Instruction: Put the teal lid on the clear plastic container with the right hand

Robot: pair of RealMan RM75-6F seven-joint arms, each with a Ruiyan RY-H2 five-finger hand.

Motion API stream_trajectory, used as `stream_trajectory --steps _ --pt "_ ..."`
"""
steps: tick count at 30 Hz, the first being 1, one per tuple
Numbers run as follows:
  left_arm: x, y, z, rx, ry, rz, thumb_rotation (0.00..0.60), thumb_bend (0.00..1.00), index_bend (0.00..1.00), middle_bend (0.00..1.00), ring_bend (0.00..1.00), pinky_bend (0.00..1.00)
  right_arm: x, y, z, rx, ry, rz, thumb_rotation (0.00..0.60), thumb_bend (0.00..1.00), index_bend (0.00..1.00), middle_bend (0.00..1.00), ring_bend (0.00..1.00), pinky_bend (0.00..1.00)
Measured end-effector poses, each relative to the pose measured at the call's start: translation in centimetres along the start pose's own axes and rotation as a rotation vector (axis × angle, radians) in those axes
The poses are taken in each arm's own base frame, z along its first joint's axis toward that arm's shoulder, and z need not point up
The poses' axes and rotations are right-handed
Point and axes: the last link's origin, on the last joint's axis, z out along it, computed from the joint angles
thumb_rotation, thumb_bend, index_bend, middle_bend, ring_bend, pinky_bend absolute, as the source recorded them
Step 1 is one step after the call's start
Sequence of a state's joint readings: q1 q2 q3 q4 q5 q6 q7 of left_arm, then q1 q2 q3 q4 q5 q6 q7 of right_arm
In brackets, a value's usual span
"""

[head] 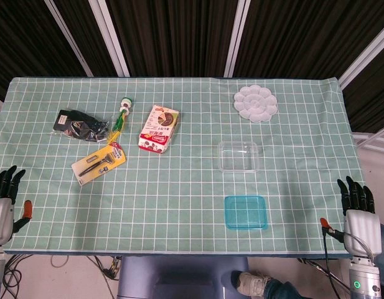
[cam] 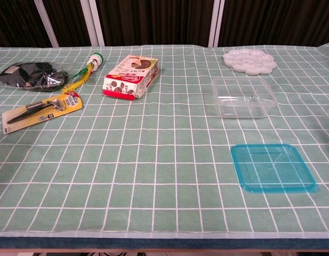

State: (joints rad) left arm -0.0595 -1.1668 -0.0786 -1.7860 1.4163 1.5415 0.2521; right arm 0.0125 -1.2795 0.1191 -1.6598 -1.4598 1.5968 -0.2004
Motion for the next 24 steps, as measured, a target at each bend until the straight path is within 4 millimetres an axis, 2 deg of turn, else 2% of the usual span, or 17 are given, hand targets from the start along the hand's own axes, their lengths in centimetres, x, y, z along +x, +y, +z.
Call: stream_trajectory --steps 24 --pt "-0.06 0.32 -0.38 -0.016 0.001 0.002 0.6 0.54 0.09 0.0 0.0 0.0 -0.7 -0.01 -0.04 0.137 -0.101 0.123 0.6 0.23 0.0 0.0 0.0 0.0"
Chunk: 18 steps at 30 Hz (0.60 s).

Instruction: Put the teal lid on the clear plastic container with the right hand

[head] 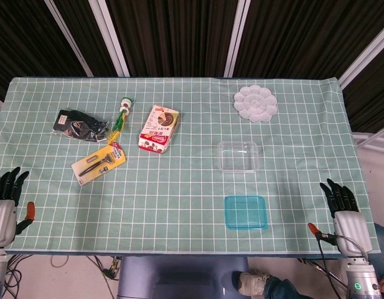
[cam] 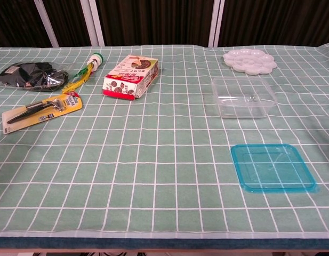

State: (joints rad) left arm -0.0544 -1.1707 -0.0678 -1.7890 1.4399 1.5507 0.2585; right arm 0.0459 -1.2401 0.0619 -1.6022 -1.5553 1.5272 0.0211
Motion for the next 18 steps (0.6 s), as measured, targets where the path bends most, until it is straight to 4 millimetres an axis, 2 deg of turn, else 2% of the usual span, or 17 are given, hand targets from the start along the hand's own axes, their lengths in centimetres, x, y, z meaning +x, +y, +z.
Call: stream_trajectory --steps 5,11,18 --pt "0.0 0.1 0.0 0.005 -0.003 -0.01 0.6 0.54 0.09 0.0 0.0 0.0 0.2 -0.1 -0.2 -0.008 -0.011 0.006 0.6 0.19 0.0 0.0 0.0 0.0" --pt "0.0 0.0 0.1 0.012 -0.013 -0.007 0.6 0.54 0.09 0.0 0.0 0.0 1.0 -1.2 -0.5 -0.006 -0.095 0.039 0.6 0.17 0.0 0.0 0.0 0.0" --pt "-0.1 0.1 0.1 0.016 -0.016 -0.008 0.6 0.54 0.09 0.0 0.0 0.0 1.6 -4.7 0.9 0.041 -0.27 -0.009 0.6 0.16 0.0 0.0 0.0 0.0"
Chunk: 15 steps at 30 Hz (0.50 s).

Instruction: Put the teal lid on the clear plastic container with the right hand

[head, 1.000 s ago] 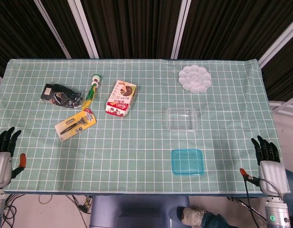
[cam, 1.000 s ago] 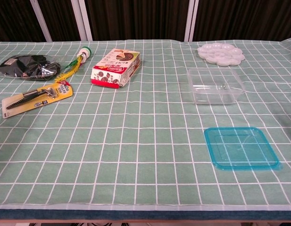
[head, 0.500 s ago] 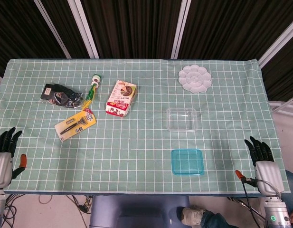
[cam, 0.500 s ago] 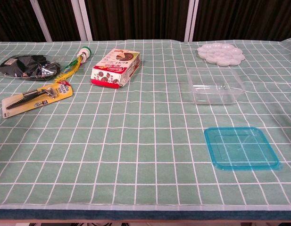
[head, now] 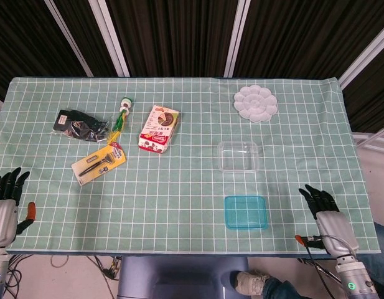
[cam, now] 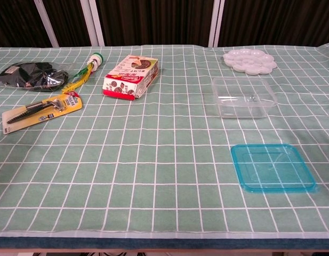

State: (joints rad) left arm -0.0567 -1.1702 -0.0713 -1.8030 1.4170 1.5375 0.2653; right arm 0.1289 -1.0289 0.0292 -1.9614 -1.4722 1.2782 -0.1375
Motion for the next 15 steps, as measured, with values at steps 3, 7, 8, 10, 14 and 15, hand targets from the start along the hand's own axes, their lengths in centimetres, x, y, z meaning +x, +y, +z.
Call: stream_trajectory --steps 3,7,8,10,14,15 --pt "0.1 -0.1 0.1 0.004 0.0 -0.004 0.6 0.54 0.09 0.0 0.0 0.0 0.1 -1.3 1.0 0.002 -0.064 -0.014 0.6 0.16 0.0 0.0 0.0 0.0" --pt "0.1 -0.1 0.1 0.007 -0.005 -0.009 0.6 0.54 0.09 0.0 0.0 0.0 0.1 -2.5 2.6 -0.016 -0.132 -0.044 0.6 0.16 0.0 0.0 0.0 0.0" --pt "0.1 -0.1 0.1 0.007 -0.007 -0.01 0.6 0.54 0.09 0.0 0.0 0.0 0.0 -2.8 2.9 -0.022 -0.148 -0.049 0.6 0.16 0.0 0.0 0.0 0.0" --pt "0.2 -0.1 0.1 0.007 -0.009 -0.016 0.6 0.54 0.09 0.0 0.0 0.0 -0.3 -3.5 3.6 -0.033 -0.188 -0.059 0.6 0.16 0.0 0.0 0.0 0.0" --pt "0.3 0.0 0.1 0.006 -0.01 -0.028 0.6 0.54 0.09 0.0 0.0 0.0 -1.6 -5.0 4.8 -0.034 -0.246 -0.094 0.6 0.16 0.0 0.0 0.0 0.0" --pt "0.4 0.0 0.1 0.006 -0.009 -0.031 0.6 0.54 0.09 0.0 0.0 0.0 -2.2 -5.6 5.1 -0.028 -0.26 -0.103 0.6 0.15 0.0 0.0 0.0 0.0"
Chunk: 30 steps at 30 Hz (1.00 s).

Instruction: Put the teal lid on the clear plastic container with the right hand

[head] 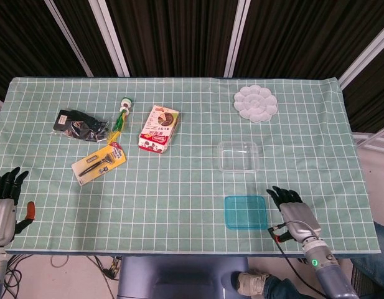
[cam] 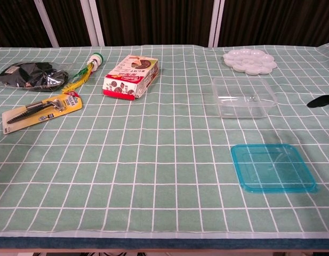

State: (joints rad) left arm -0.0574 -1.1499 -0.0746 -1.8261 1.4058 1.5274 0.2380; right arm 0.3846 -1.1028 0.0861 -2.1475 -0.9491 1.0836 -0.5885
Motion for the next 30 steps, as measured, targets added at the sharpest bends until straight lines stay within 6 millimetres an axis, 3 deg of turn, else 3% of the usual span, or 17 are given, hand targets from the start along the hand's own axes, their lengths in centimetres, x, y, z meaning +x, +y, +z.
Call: stream_trajectory --steps 6,12,30 --pt "0.0 0.1 -0.1 -0.002 -0.014 -0.007 0.6 0.54 0.09 0.0 0.0 0.0 -2.6 -3.3 1.8 0.019 -0.067 0.01 0.6 0.16 0.0 0.0 0.0 0.0" --pt "0.0 0.0 -0.1 0.002 -0.018 -0.015 0.6 0.54 0.08 0.0 0.0 0.0 -3.8 -5.0 3.2 0.01 -0.058 0.004 0.6 0.16 0.0 0.0 0.0 0.0" --pt "0.0 0.0 0.0 0.006 -0.023 -0.016 0.6 0.54 0.08 0.0 0.0 0.0 -4.8 -5.6 5.3 -0.062 -0.008 -0.034 0.6 0.15 0.0 0.1 0.0 0.0"
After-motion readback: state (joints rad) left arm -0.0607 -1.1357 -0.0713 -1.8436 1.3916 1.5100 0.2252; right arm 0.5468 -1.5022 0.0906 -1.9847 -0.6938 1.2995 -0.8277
